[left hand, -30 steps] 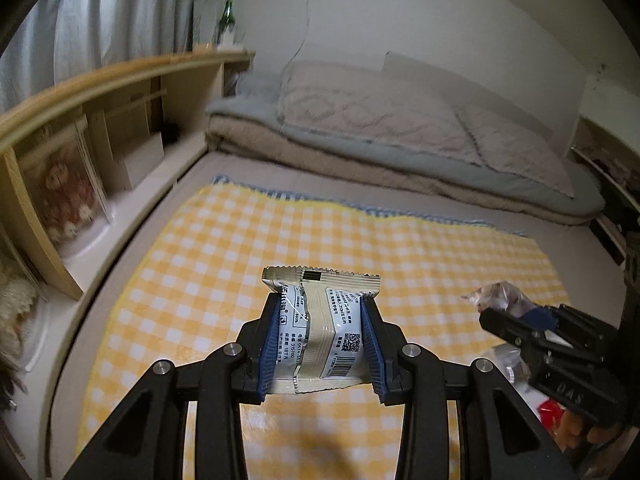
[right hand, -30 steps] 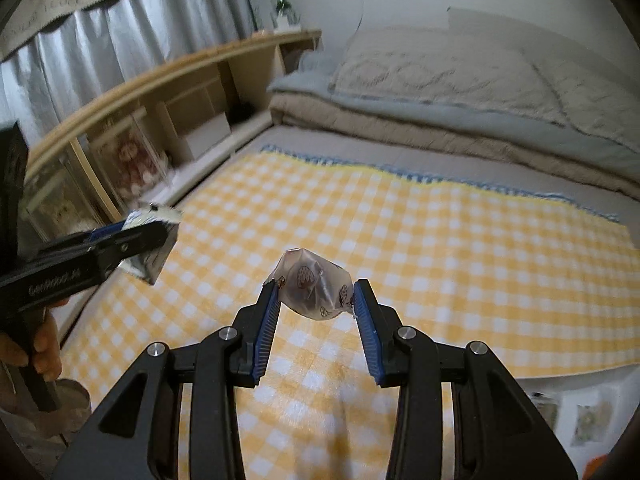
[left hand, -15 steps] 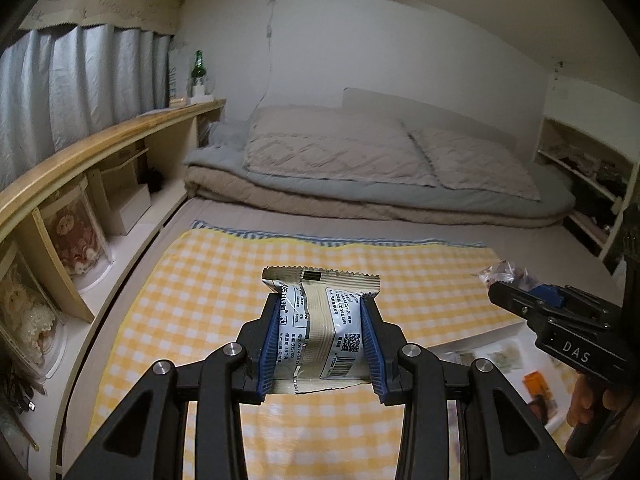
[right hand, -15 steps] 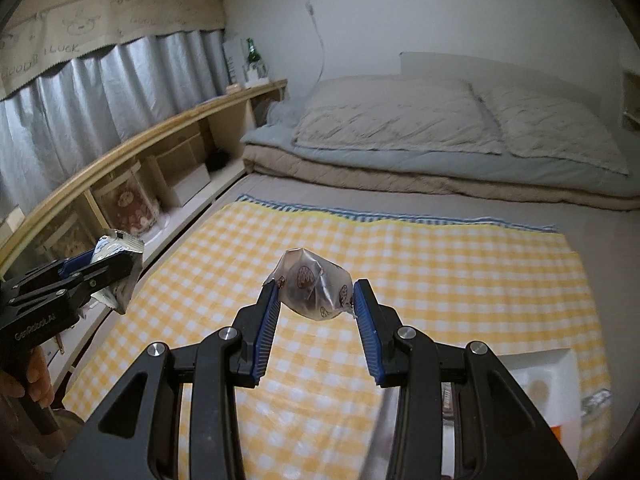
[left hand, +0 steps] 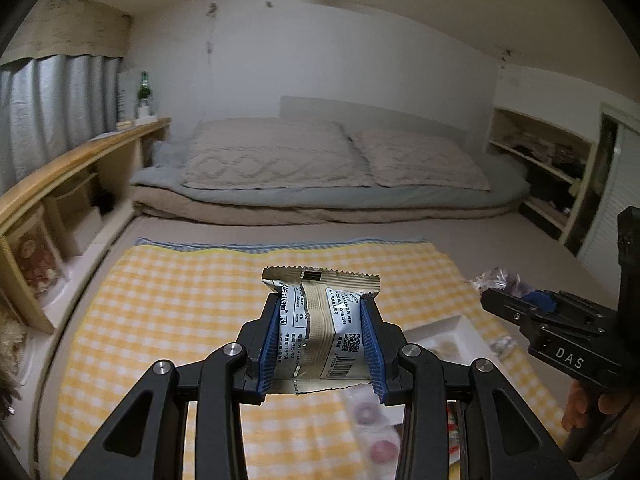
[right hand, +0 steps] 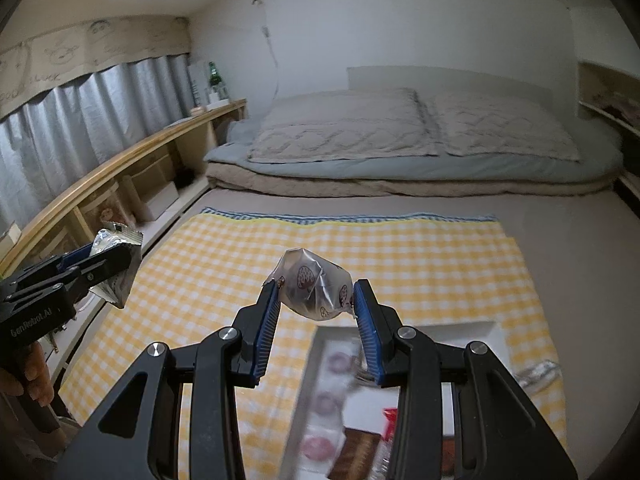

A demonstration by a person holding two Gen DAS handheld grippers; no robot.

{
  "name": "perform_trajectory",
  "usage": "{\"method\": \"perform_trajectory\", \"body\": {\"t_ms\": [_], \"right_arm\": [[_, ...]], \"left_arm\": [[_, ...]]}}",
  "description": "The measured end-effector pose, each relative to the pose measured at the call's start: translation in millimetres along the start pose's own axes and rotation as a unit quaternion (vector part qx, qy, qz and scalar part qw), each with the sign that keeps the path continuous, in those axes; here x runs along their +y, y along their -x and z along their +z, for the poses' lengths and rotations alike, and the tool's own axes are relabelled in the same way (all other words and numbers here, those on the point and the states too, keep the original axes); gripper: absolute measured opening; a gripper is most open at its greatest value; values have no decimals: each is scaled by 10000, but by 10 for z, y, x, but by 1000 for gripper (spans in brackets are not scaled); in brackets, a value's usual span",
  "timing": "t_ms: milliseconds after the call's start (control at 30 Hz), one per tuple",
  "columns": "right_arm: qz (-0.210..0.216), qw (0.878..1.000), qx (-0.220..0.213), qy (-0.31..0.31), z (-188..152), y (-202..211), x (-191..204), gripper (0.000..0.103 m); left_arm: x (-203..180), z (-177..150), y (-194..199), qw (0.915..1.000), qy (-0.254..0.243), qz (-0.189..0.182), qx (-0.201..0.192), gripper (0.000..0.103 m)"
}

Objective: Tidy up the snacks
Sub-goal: 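Lift both held snacks and carry them over the white tray, then lower both snacks into the tray and open both tools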

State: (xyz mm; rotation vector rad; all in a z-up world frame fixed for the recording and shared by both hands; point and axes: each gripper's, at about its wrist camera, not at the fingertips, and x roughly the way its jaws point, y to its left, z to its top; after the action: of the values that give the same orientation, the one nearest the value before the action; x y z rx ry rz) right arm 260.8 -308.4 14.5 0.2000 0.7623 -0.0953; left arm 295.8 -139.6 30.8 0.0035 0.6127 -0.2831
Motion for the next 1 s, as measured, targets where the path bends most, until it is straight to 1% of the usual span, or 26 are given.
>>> {"method": "perform_trajectory", "body": {"t_ms": [133,300,400,433,500,600,667,767,800,833,900,933,967,1000], "right_arm": [[-157,9997,-4,-184,-131,130,-314,39],[-381,9985,0,-393,-356,197,-702,39],[-531,9974,84,-489,-503,149,-900,39],[-590,9968,162,-522,-554,103,-969,39],[-669,9952,391,-592,-641,-1,-1093,39],[-762,9920,763,-663,-729,-189,-1256,39],[-735,9889,1002,-811,-789,-320,-1359,39],[-664,9808,1476,-1087,-891,-574,-1514,39],[-662,9791,1558,-1126,-925,-622,-1537,39],[-665,9775,1633,-1156,-955,-677,-1556,39],[-668,9745,1755,-1232,-998,-774,-1623,39],[-667,9733,1787,-1274,-1017,-809,-1645,40],[-655,9717,1830,-1340,-1029,-852,-1678,42],[-662,9706,1850,-1390,-1042,-879,-1707,42]], "left_arm": [[-296,-118,-164,9995,-51,-261,178,37],[-572,-241,-522,9975,-82,-541,453,37],[-691,-363,-782,9945,-29,-686,796,37],[-721,-369,-890,9927,16,-748,944,37],[-820,-406,-1145,9862,118,-886,1393,37],[-845,-463,-1475,9766,262,-984,1895,37],[-864,-485,-1687,9705,360,-998,2167,38],[-902,-456,-1945,9641,497,-1022,2401,38],[-852,-375,-2082,9627,528,-1035,2442,38],[-868,-361,-2163,9620,563,-1015,2473,39],[-914,-428,-2278,9616,578,-973,2499,52],[-934,-442,-2311,9619,581,-938,2501,68],[-963,-466,-2329,9631,587,-892,2472,75],[-932,-505,-2375,9636,580,-883,2457,76]]}}
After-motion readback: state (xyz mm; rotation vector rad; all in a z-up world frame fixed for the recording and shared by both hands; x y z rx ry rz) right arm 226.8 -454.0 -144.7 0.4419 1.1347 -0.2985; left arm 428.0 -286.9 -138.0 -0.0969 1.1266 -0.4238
